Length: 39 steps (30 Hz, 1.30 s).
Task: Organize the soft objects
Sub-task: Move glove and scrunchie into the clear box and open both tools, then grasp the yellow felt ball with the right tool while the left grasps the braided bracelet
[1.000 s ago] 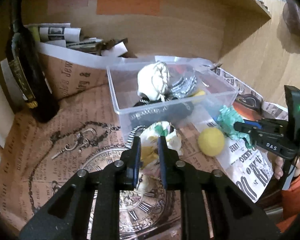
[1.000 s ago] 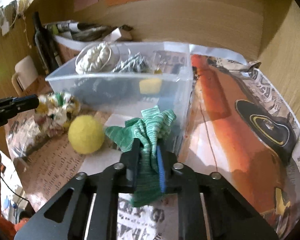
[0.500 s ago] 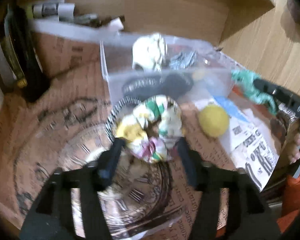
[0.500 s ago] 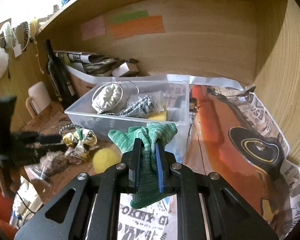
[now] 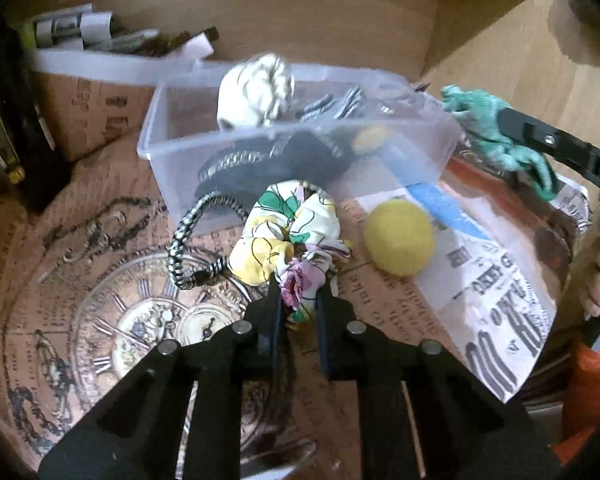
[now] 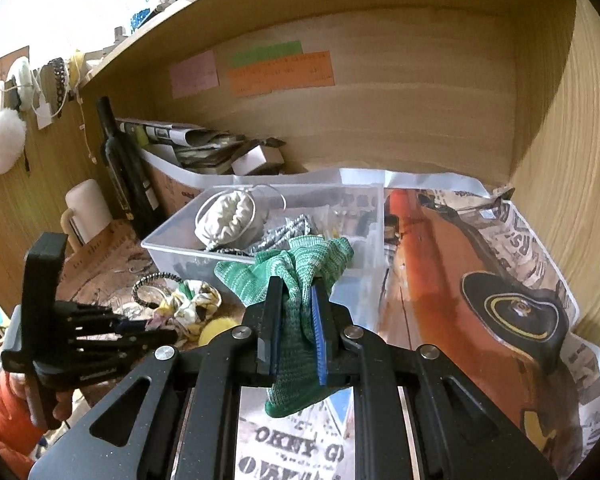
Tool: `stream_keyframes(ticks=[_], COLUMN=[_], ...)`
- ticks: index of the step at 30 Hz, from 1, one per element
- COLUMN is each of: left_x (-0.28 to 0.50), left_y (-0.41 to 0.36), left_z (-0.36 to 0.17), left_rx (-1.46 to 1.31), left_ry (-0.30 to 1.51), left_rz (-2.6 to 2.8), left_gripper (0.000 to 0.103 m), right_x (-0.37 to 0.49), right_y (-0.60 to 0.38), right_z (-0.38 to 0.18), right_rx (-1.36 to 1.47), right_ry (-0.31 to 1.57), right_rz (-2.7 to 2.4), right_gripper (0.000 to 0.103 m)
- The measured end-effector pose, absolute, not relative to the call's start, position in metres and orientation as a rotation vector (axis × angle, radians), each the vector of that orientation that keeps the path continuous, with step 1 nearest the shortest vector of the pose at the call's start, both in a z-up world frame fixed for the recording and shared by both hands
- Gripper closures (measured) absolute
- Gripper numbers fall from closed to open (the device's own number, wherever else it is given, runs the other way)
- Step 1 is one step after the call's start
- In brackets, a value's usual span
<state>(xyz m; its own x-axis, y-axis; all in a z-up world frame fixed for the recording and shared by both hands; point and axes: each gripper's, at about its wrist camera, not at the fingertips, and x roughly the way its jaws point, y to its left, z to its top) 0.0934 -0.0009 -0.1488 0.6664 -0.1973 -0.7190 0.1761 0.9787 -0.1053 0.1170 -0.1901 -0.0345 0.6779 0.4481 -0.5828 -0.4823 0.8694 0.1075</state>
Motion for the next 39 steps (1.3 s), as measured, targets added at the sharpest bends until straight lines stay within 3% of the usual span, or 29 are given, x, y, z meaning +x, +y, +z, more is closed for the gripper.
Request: stream_keyframes(ticks=[17, 36, 39], left_x=[0.103, 0.194, 0.192], left_y=[0.008, -0.009, -0.006], left_z=[-0.050, -0.114, -0.114], left_rx=[-0.031, -0.111, -0.112], left_ry=[0.529, 0.763, 0.760], left_rz=[-0.183, -0.221, -0.209], left_gripper=[0.089, 0.085, 0.077], right_x=[0.150, 0.207, 0.209], right_y=[-0.168, -0.144, -0.146], right_z=[-0.004, -0.058, -0.059], right_rx=[-0.052, -0.143, -0.141], right_ry=[0.524, 0.726, 0.740], right_rz=[0.550, 0.473, 0.468], right_gripper=[0.091, 0.087, 0.075])
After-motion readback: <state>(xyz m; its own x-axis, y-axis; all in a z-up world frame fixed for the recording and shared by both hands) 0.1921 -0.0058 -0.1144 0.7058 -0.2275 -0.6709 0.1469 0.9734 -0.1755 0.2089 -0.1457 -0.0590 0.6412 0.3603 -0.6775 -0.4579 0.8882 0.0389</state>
